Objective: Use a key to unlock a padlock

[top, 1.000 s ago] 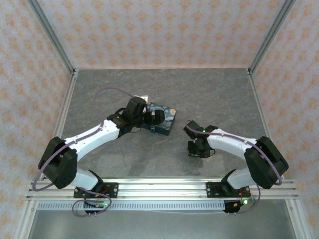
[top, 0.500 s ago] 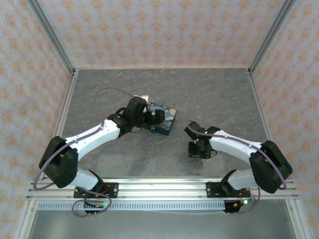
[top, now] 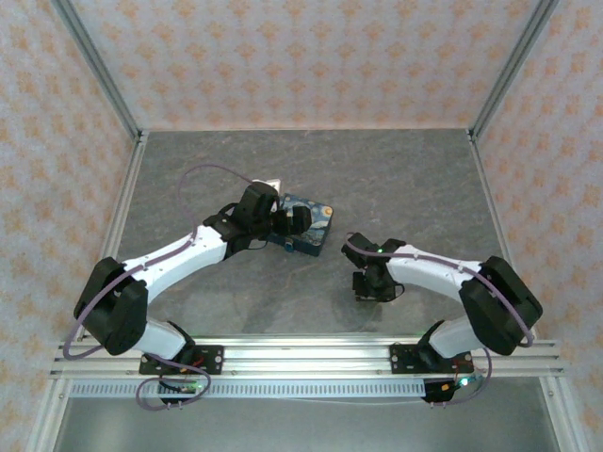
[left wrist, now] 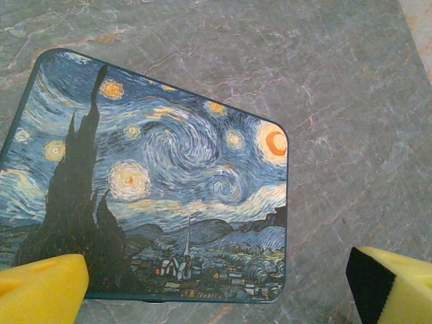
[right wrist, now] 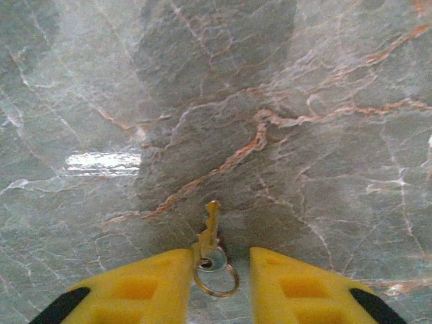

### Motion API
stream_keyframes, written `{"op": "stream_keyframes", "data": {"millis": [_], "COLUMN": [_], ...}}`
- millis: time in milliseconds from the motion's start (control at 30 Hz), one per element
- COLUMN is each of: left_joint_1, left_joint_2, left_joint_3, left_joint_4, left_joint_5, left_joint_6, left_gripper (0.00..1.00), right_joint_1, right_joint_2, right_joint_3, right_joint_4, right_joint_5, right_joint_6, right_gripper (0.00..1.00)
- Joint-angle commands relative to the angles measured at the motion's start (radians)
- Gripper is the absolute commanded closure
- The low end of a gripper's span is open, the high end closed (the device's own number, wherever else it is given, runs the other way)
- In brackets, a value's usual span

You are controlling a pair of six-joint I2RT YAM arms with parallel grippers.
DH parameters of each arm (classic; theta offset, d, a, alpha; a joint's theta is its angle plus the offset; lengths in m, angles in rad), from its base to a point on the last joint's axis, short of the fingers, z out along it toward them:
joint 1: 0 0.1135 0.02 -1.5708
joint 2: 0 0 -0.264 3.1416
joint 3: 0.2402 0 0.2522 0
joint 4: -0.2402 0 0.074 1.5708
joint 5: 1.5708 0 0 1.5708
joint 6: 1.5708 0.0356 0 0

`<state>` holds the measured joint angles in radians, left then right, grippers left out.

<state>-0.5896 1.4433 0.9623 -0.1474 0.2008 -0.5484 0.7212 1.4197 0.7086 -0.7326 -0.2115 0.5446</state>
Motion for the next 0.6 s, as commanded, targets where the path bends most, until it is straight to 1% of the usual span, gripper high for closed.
{"op": "stream_keyframes", "data": {"millis": [0, 233, 500, 567], "left_joint_1": [-0.008, -0.007, -0.007, -0.007], "left_joint_2": [-0.006, -0.008, -0.02, -0.026], "left_joint_3": [0.024, 0.02, 0.02, 0.019], "left_joint_4": [-0.023, -0.023, -0.02, -0.017], "left_joint_5": [-0.025, -0.027, -0.021, -0.017], "left_joint_6": [0.028, 0.033, 0.021, 0.019], "left_gripper": [0.0, 0.0, 0.0, 0.0], "right_joint_1": [0.014, 0.014, 0.014, 0.014], "right_joint_2": [0.026, 0.001, -0.055, -0.075], "right_joint_3": [0.002, 0.011, 0.014, 0.011], "right_joint_4": [0.001, -0.032, -0.03, -0.016], "right_joint_5": [-0.002, 0.019, 0.046, 0.049], "right_joint_6": [-0.006, -0.01, -0.017, -0.016], "right_gripper": [0.78, 0.92, 1.0, 1.0]}}
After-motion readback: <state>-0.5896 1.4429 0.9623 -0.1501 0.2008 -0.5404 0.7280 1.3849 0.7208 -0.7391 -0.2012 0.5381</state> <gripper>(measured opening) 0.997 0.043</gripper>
